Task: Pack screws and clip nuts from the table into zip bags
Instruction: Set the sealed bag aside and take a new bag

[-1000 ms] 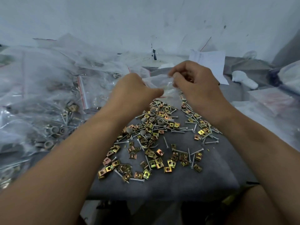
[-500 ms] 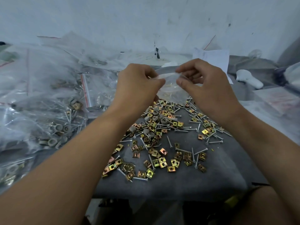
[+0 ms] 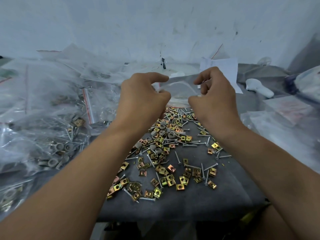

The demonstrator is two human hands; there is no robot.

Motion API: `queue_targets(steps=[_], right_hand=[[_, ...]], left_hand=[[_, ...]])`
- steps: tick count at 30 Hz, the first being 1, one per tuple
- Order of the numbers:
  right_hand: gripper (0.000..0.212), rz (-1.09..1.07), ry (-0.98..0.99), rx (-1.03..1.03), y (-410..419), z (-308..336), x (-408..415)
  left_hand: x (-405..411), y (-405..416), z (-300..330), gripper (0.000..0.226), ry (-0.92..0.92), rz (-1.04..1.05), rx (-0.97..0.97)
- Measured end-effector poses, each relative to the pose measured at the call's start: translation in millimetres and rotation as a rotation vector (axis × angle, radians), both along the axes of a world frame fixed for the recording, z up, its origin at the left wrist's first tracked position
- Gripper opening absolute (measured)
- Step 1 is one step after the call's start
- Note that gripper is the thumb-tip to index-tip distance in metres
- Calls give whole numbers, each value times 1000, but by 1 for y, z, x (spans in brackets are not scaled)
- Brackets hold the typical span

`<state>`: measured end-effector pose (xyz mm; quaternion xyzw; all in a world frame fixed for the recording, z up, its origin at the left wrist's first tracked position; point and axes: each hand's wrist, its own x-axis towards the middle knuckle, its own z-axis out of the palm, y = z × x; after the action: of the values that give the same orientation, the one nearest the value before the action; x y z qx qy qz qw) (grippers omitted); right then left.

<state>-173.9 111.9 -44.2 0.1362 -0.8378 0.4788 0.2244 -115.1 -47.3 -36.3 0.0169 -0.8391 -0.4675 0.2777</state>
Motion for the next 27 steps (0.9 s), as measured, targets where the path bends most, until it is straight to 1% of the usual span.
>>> queue_targets(steps=[2, 4, 5, 6, 8, 10, 12, 14, 16, 18, 20, 22, 23, 24, 25, 27], right_hand=[[41, 20, -53, 115, 0, -4, 0], [40, 21, -100, 102, 4, -5, -1], [40, 17, -93, 88, 6, -4, -2], [41, 19, -57, 90, 8, -1, -3], [40, 46, 52, 133, 8, 3, -3], [36, 101, 117, 189, 5, 3, -2], [30, 166, 135, 196, 3, 2, -3], [23, 196, 100, 122, 5, 0, -5], [21, 244, 27, -29, 10, 1, -7], [25, 303, -23, -120, 14, 1, -10], [25, 349, -52, -167, 17, 2, -13], [14, 317, -83, -193, 23, 1, -16], [9, 283, -104, -157, 27, 0, -18], [12, 264, -124, -50, 32, -2, -20], [14, 277, -147, 134, 38, -5, -22], [13, 349, -213, 522, 44, -13, -21]], left_hand=[[0, -1, -1, 38, -12, 17, 26], [-1, -3, -2, 30, -49, -2, 75], [-1, -4, -2, 27, -78, -26, 90], [-1, -5, -3, 24, -104, -50, 88], [-3, -2, -6, 21, -132, -86, 18], [-4, 3, -9, 25, -152, -109, -55], [-6, 4, -10, 28, -167, -108, -74], [-7, 1, -9, 19, -170, -113, -36], [-6, -4, -6, 22, -180, -134, 53], [-6, -7, -4, 24, -193, -154, 100], [-7, -10, -3, 25, -193, -102, 75], [-9, -15, -5, 28, -183, -4, 53], [-9, -19, -6, 31, -176, 36, 55], [-10, -22, -6, 33, -168, 60, 72], [-10, -25, -6, 35, -159, 73, 91], [-10, -28, -5, 36, -138, 85, 93]])
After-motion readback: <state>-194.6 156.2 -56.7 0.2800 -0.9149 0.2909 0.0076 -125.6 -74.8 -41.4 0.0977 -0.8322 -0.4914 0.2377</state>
